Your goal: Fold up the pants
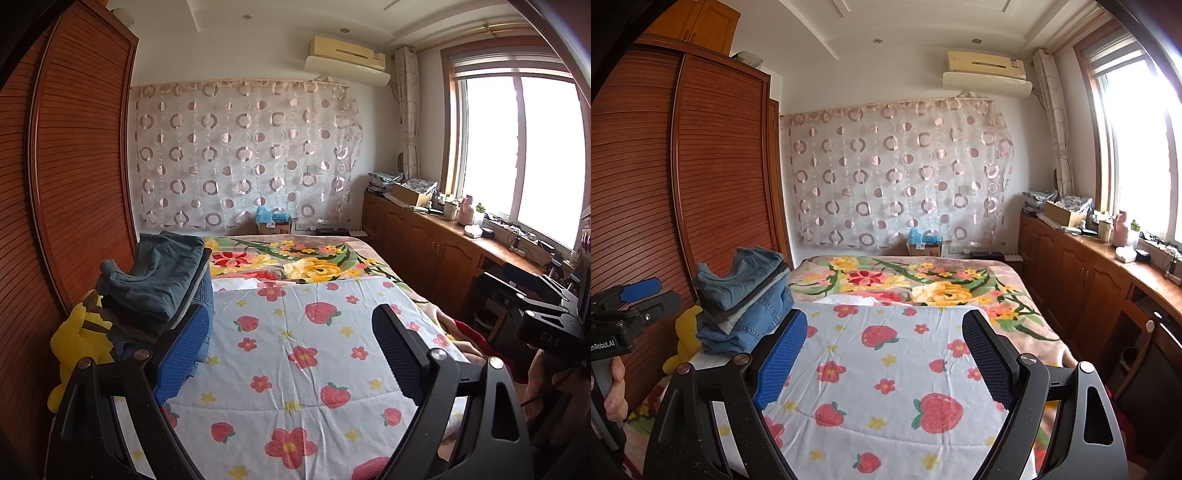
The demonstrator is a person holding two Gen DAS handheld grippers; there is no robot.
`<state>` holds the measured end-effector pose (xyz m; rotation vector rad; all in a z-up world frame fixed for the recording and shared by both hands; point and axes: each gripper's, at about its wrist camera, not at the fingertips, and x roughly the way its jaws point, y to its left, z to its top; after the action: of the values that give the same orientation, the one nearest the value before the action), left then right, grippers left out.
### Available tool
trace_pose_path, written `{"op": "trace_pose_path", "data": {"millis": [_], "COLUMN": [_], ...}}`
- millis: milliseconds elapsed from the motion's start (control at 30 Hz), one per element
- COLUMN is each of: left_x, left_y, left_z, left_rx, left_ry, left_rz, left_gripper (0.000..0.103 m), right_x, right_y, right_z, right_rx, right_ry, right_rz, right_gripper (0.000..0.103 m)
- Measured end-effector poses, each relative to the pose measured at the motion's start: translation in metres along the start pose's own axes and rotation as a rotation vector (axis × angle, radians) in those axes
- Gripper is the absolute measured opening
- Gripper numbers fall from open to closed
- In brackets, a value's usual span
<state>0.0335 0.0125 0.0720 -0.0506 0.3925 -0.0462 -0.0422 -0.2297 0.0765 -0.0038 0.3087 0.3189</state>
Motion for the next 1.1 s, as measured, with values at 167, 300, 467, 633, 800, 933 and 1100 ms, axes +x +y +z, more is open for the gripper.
{"op": "trace_pose_path", "data": {"millis": [167, 300, 467, 633, 800, 933, 1100], "left_x": [0.0001, -0.0001, 0.0003, 0.0000, 0.0002, 0.0004, 0.0004], "left_y": [-0.0002, 0.0005, 0.0011, 0.0013, 0.0008, 0.0010, 0.0009], "left_z": [-0.0001, -0.0007, -0.0007, -0.0010, -0.0010, -0.0014, -0.0016], "left_rx": [0.001, -0.001, 0.000, 0.001, 0.001, 0.002, 0.001], "left_ry": [0.001, 0.001, -0.001, -0.002, -0.002, -0.001, -0.002], "left_rz": [0.001, 0.000, 0.003, 0.002, 0.003, 0.004, 0.003], "left_gripper": [0.090, 0.090, 0.090, 0.090, 0.090, 0.090, 0.090], "right_x": [0.0013, 0.0023, 0.0018, 0.0015, 0.0011, 0.0013, 0.0012], "right_y": [0.0003, -0.0010, -0.0008, -0.0008, -0.0007, 0.0002, 0.0003], "right_z": [-0.0006, -0.0012, -0.0019, -0.0024, -0.0032, -0.0032, -0.0034], "right_rx": [-0.003, -0.002, -0.003, -0.001, -0.003, -0.003, -0.005], "right_ry": [0.001, 0.003, 0.002, 0.000, 0.003, 0.002, 0.002], "right_rz": [0.002, 0.001, -0.001, -0.002, -0.003, -0.003, -0.004], "right_gripper": [0.087, 0.087, 0.087, 0.087, 0.087, 0.087, 0.087]}}
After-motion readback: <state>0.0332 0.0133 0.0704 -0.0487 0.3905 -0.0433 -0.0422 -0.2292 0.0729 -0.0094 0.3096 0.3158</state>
